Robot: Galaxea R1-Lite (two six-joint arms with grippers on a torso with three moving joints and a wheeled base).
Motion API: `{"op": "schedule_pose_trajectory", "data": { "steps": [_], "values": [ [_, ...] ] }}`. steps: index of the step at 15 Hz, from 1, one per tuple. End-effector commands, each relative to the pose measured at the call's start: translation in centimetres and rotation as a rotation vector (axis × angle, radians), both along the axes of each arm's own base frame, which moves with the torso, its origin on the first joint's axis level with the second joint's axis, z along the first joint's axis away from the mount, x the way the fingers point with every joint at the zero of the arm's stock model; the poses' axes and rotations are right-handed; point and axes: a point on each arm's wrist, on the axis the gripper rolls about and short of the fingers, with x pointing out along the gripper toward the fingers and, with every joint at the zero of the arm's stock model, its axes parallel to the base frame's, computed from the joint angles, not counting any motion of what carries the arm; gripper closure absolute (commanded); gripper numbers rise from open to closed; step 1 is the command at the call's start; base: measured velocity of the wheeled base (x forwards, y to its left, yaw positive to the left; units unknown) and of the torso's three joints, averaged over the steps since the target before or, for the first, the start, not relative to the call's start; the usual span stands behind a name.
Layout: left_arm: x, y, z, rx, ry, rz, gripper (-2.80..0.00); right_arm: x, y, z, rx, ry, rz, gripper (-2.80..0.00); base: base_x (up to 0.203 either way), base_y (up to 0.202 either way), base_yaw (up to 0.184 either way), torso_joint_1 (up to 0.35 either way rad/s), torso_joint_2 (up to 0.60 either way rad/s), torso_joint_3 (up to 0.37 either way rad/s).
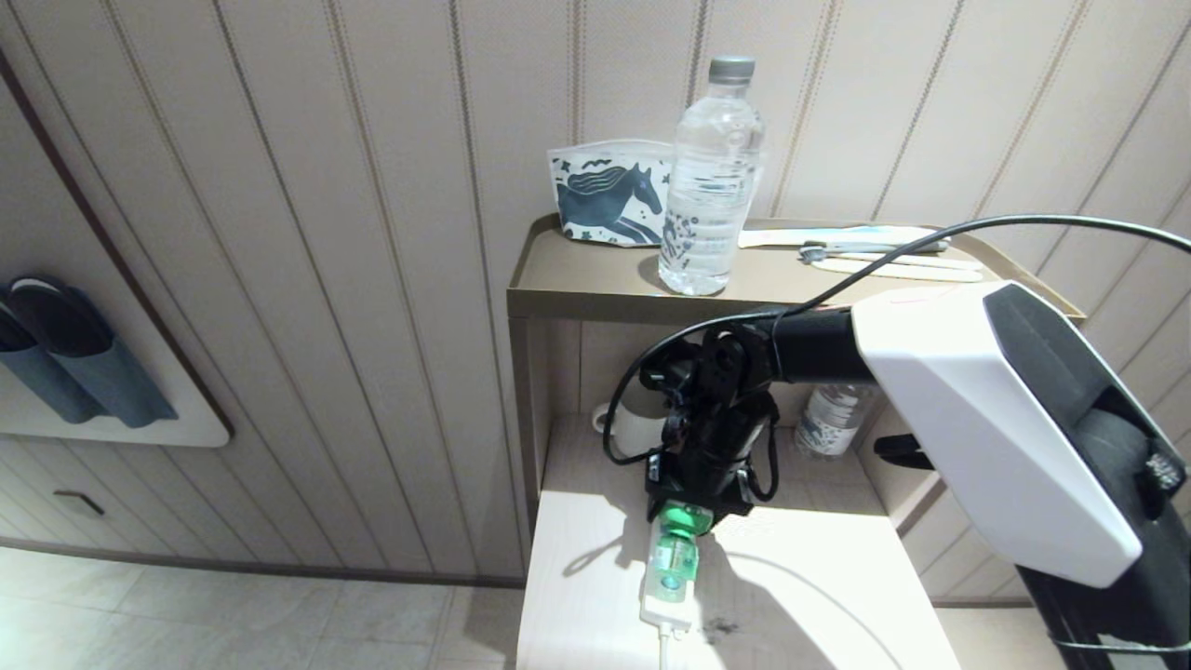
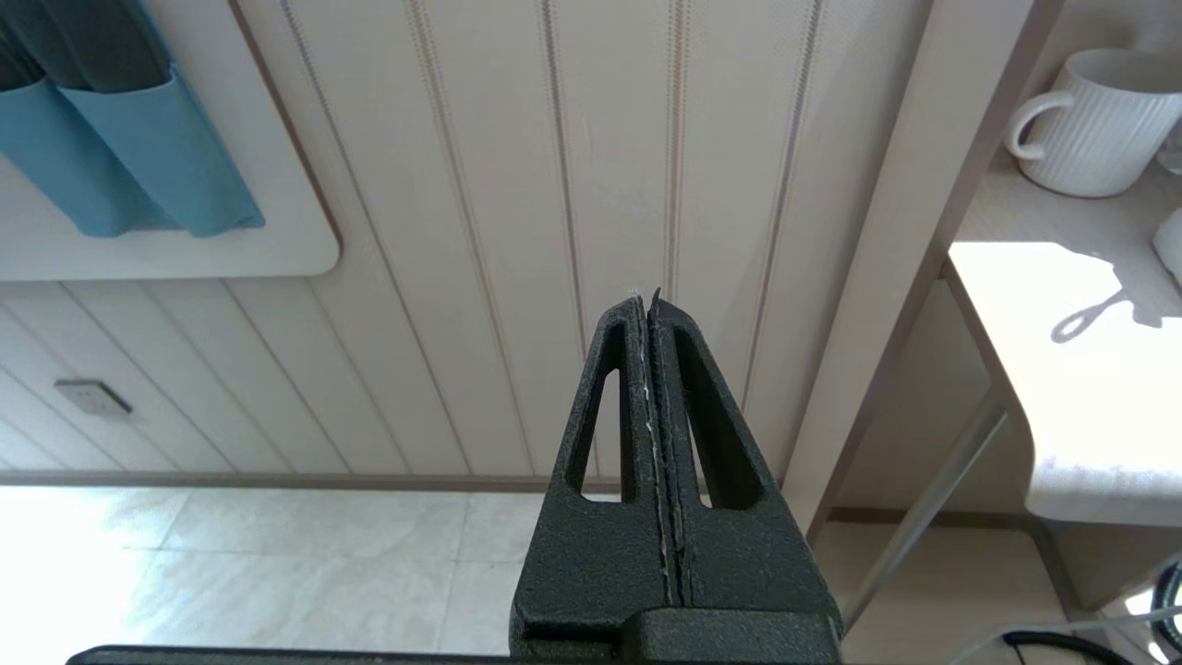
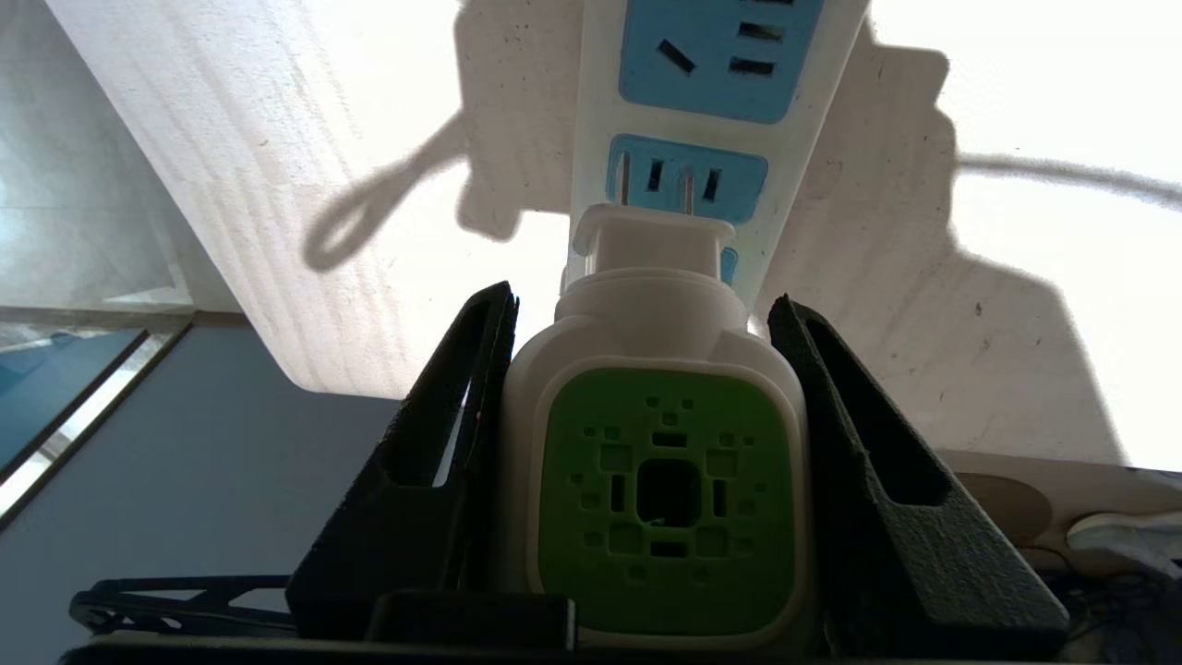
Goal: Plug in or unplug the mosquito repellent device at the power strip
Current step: Insert the plug into the socket
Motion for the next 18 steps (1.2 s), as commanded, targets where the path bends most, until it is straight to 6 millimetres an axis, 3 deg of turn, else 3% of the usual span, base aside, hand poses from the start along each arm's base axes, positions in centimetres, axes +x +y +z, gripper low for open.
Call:
{"op": "schedule_pose_trajectory", "data": {
  "steps": [1,5,13,18],
  "values": [
    [0.0,0.0,0.0,0.001,0.001,0.001,0.0,-0.1,0.1,-0.1,-0.002,0.008,-0.001,0.0,0.0,0.0,0.0,0.0,0.0,0.0],
    [0.0,0.0,0.0,0.001,0.001,0.001,0.0,-0.5,0.2,0.7,0.003,-0.003,0.01,0.0,0.0,0.0,0.0,0.0,0.0,0.0],
    [0.0,0.0,0.0,0.001,0.001,0.0,0.0,-0.7,0.3,-0.9,-0.037,0.066,0.03,0.0,0.0,0.0,0.0,0.0,0.0,0.0],
    [0.0,0.0,0.0,0.001,0.001,0.0,0.0,-2.9,2.0,-0.5,-0.063,0.117,0.102,0.0,0.0,0.0,0.0,0.0,0.0,0.0]
  ]
}}
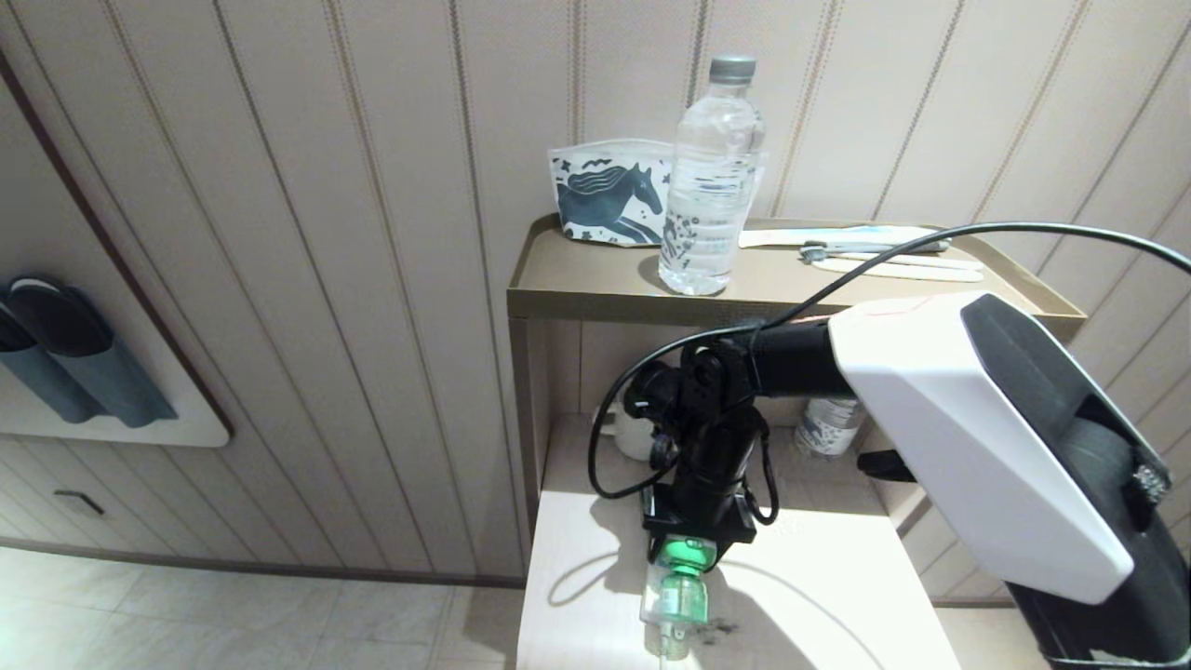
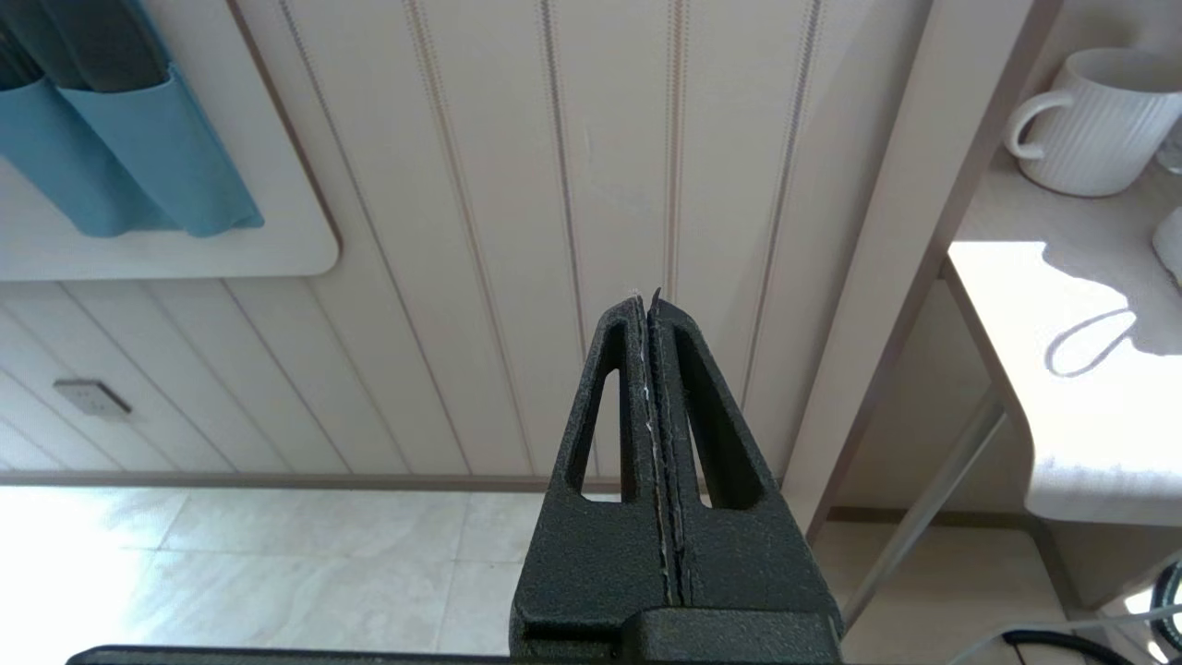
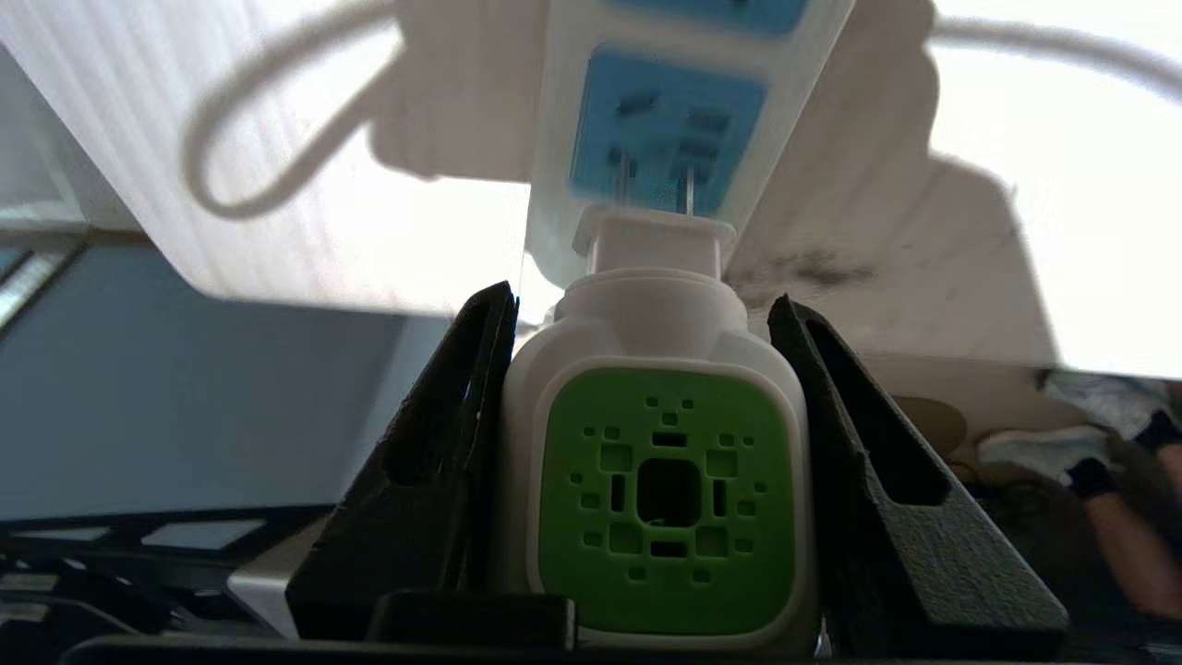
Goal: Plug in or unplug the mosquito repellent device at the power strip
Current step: Insert the plug into the socket
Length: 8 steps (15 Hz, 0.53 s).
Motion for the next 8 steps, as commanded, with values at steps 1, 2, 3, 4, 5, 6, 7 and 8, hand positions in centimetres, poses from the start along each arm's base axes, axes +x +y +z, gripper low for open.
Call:
{"op": "schedule_pose_trajectory", "data": {
  "steps": [1,2,3,4,5,6,7,8],
  "values": [
    [0.01,0.0,0.0,0.001,0.001,0.001,0.0,-0.57,0.56,0.22,-0.001,0.005,0.015,0.0,0.0,0.0,0.0,0.0,0.0,0.0],
    [0.01,0.0,0.0,0.001,0.001,0.001,0.0,-0.56,0.71,0.19,0.0,0.002,0.017,0.0,0.0,0.0,0.0,0.0,0.0,0.0],
    [0.01,0.0,0.0,0.001,0.001,0.001,0.0,-0.48,0.72,0.27,0.003,-0.006,0.016,0.0,0.0,0.0,0.0,0.0,0.0,0.0],
    [0.01,0.0,0.0,0.001,0.001,0.001,0.0,-0.17,0.66,0.43,0.012,-0.028,0.011,0.0,0.0,0.0,0.0,0.0,0.0,0.0],
    [0.01,0.0,0.0,0.001,0.001,0.0,0.0,-0.01,0.54,0.37,0.013,-0.032,0.004,0.0,0.0,0.0,0.0,0.0,0.0,0.0],
    [0.01,0.0,0.0,0.001,0.001,0.0,0.0,0.06,0.46,0.37,0.009,-0.035,-0.002,0.0,0.0,0.0,0.0,0.0,0.0,0.0],
    [0.01,0.0,0.0,0.001,0.001,-0.001,0.0,0.19,0.33,0.38,-0.016,-0.056,-0.009,0.0,0.0,0.0,0.0,0.0,0.0,0.0],
    [0.01,0.0,0.0,0.001,0.001,0.001,0.0,0.37,0.28,0.34,-0.038,-0.081,-0.016,0.0,0.0,0.0,0.0,0.0,0.0,0.0]
  ]
}}
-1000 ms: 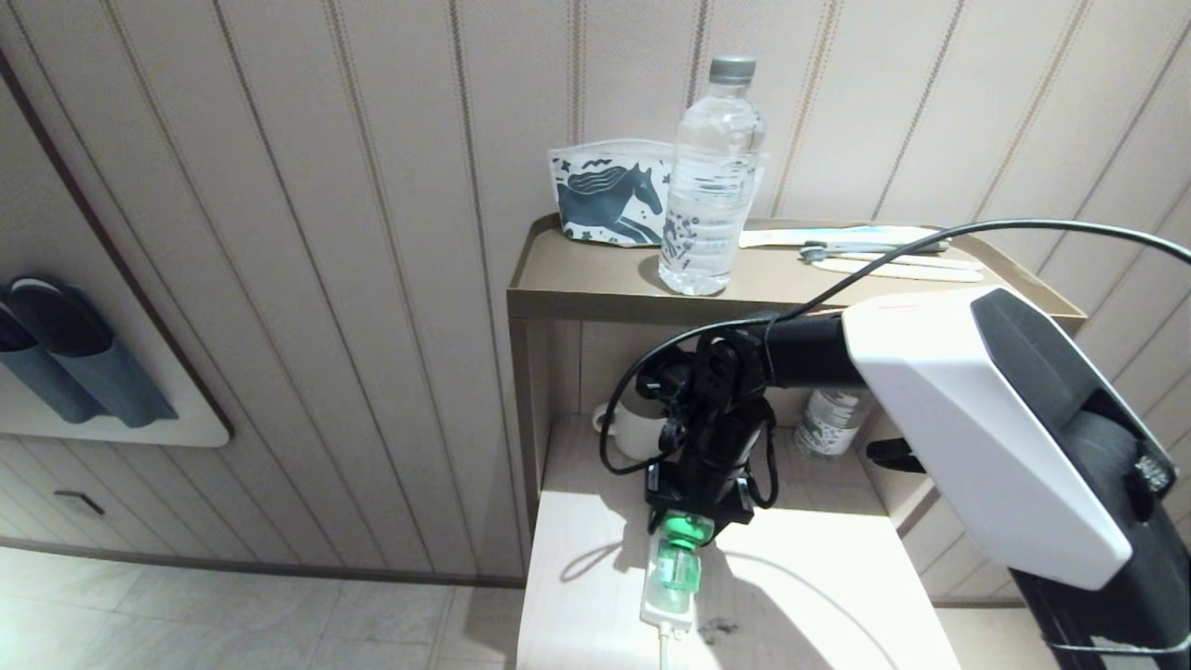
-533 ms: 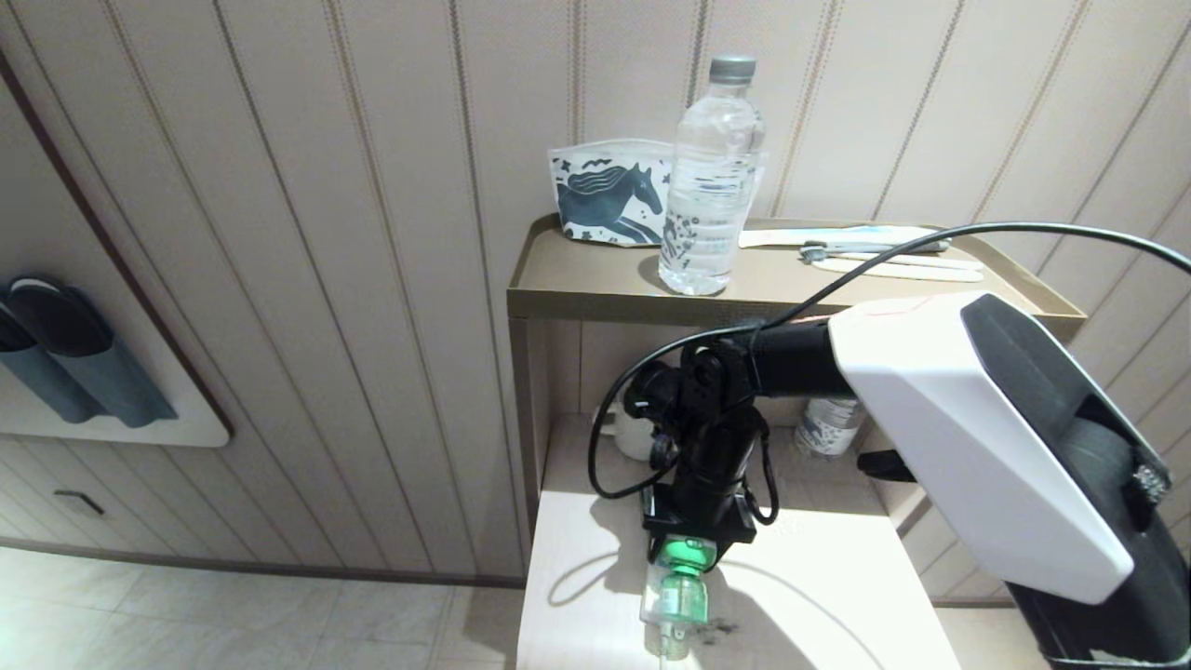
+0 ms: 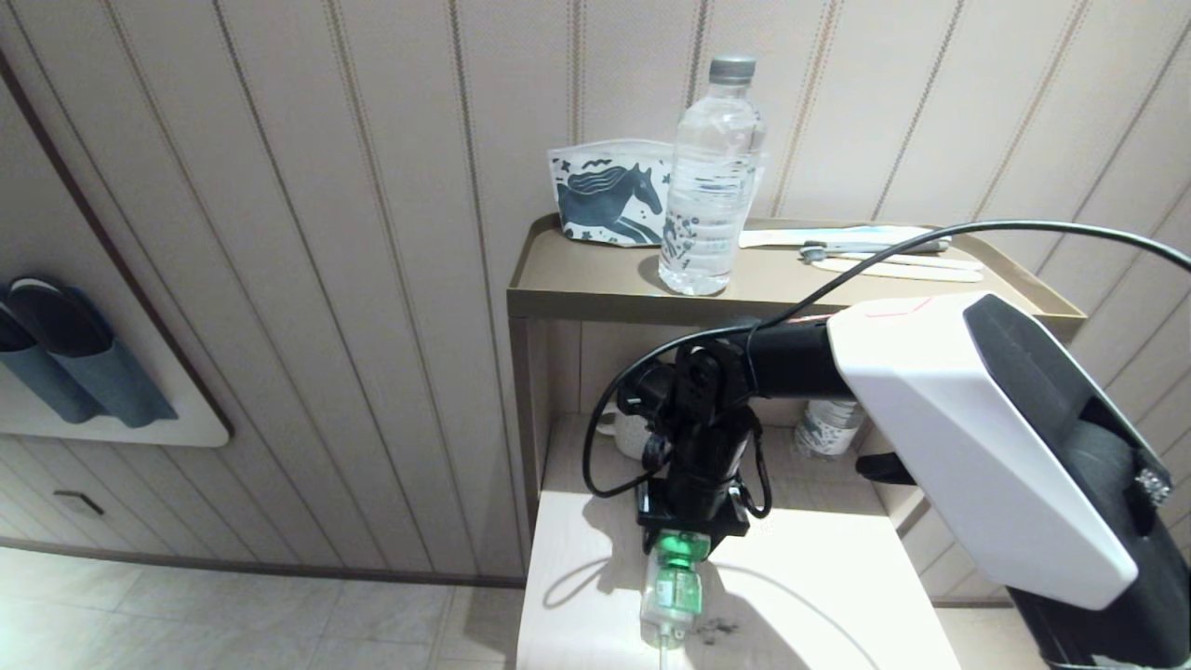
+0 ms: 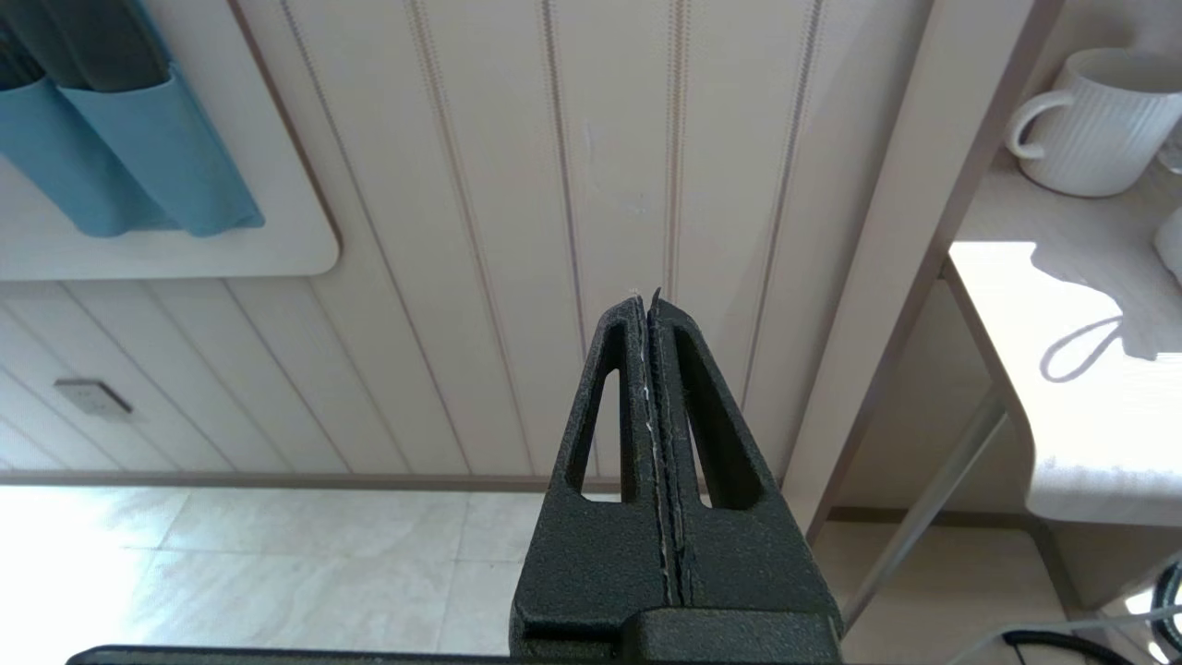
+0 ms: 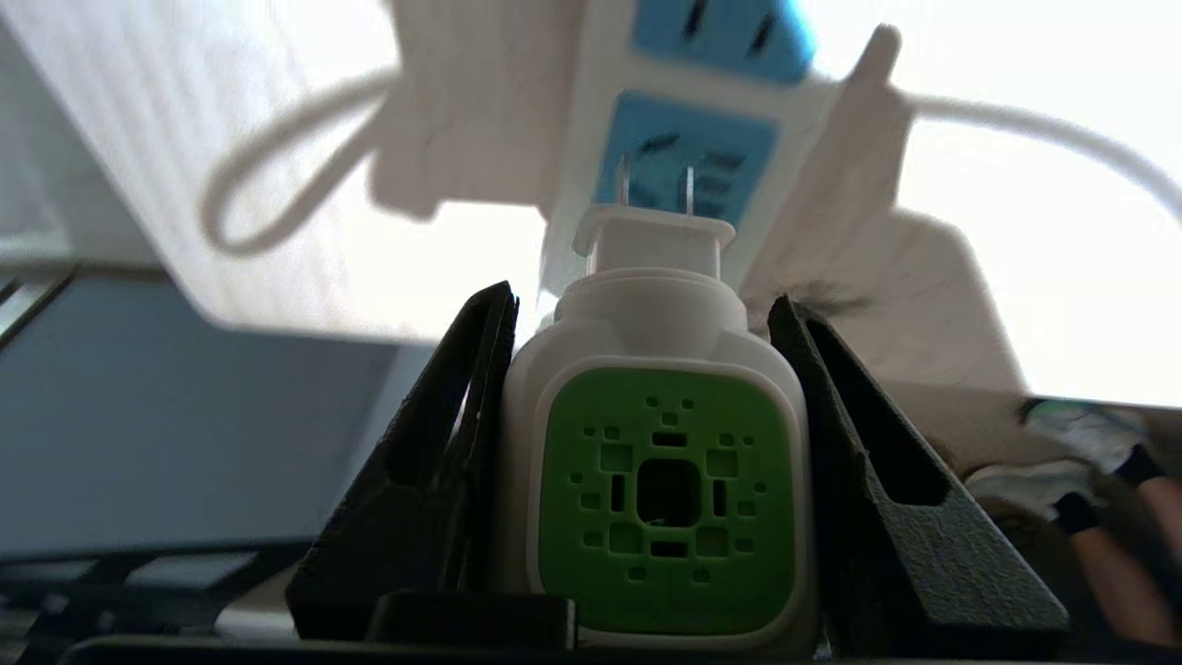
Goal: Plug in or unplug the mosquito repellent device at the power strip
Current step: Insert the plug into the socket
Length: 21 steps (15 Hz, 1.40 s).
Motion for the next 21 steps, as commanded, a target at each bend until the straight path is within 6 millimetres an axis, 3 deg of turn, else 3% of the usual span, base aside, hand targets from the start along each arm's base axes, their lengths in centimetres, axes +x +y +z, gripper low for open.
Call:
{"op": "schedule_pose_trajectory", "data": {
  "steps": [1,14,21],
  "values": [
    [0.0,0.0,0.0,0.0,0.001,0.001,0.0,0.2,0.0,-0.1,-0.016,-0.019,-0.009,0.0,0.0,0.0,0.0,0.0,0.0,0.0],
    [0.0,0.0,0.0,0.0,0.001,0.0,0.0,0.4,0.3,-1.6,-0.047,-0.024,-0.011,0.0,0.0,0.0,0.0,0.0,0.0,0.0],
    [0.0,0.0,0.0,0.0,0.001,0.0,0.0,-1.7,-0.3,-1.0,-0.049,0.035,0.004,0.0,0.0,0.0,0.0,0.0,0.0,0.0]
  ]
}}
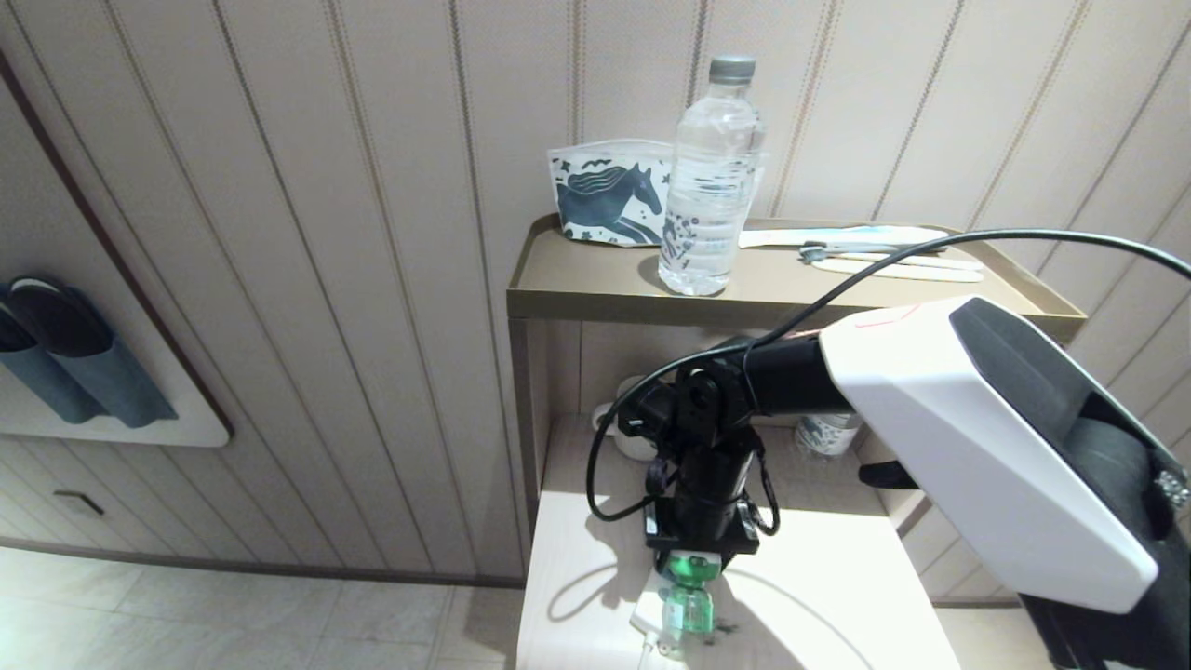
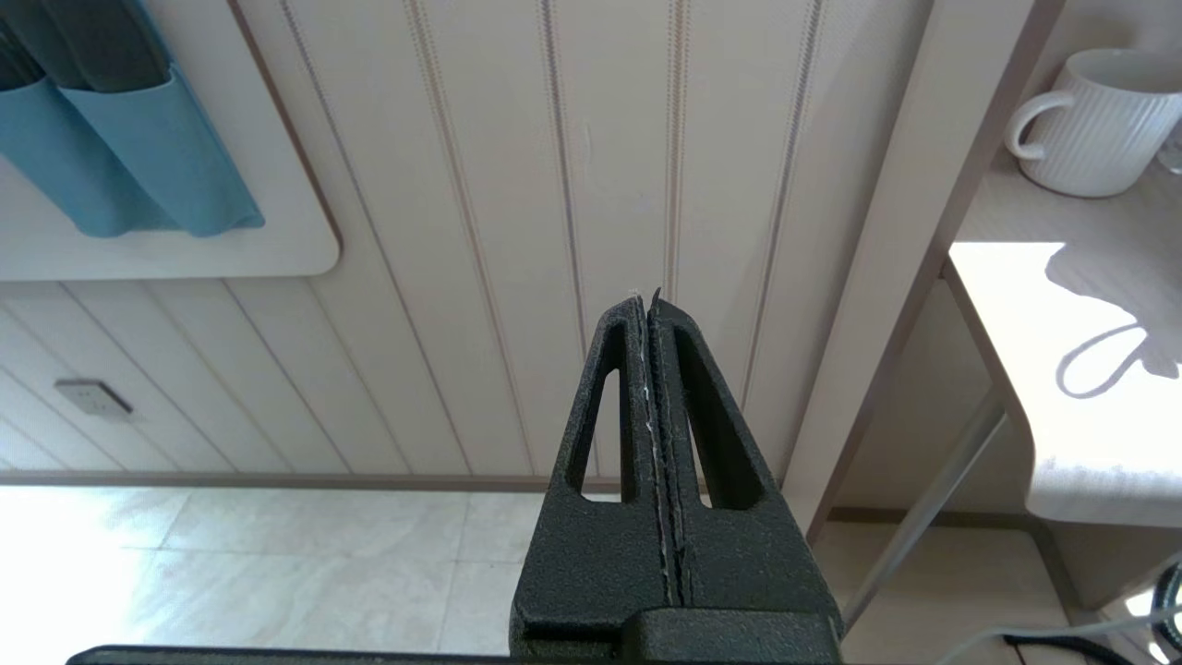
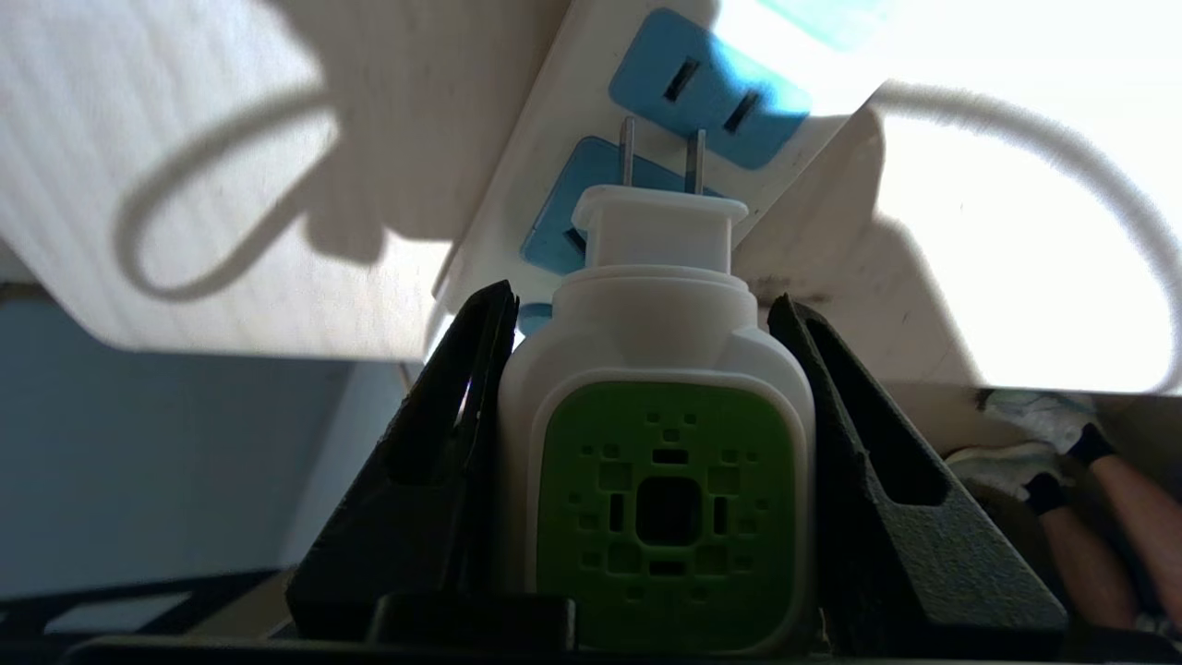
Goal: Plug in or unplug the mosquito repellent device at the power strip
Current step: Insert the plug into the socket
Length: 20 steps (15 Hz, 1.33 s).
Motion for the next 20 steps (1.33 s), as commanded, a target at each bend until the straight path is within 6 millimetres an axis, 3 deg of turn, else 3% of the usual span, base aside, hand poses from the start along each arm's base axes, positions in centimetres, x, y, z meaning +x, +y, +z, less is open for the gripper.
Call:
{"op": "schedule_pose_trajectory", "data": {
  "steps": [1,6,11,15,18,20],
  "values": [
    [0.0,0.0,0.0,0.001,0.001,0.001,0.0,-0.5,-0.2,0.5,0.011,0.013,0.0,0.0,0.0,0.0,0.0,0.0,0.0,0.0],
    [0.0,0.0,0.0,0.001,0.001,-0.001,0.0,-0.3,0.0,0.7,0.029,0.0,-0.001,0.0,0.0,0.0,0.0,0.0,0.0,0.0],
    [0.0,0.0,0.0,0.001,0.001,0.0,0.0,0.5,0.1,2.8,0.073,-0.071,-0.011,0.0,0.0,0.0,0.0,0.0,0.0,0.0],
    [0.0,0.0,0.0,0.002,0.001,-0.001,0.0,0.1,-0.3,4.0,0.072,-0.075,-0.023,0.0,0.0,0.0,0.0,0.0,0.0,0.0],
    [0.0,0.0,0.0,0.002,0.001,0.001,0.0,-0.3,-1.9,5.9,0.052,-0.103,-0.069,0.0,0.0,0.0,0.0,0.0,0.0,0.0],
    [0.0,0.0,0.0,0.001,0.001,0.0,0.0,-1.1,-2.6,8.3,0.033,-0.182,-0.081,0.0,0.0,0.0,0.0,0.0,0.0,0.0]
  ]
}}
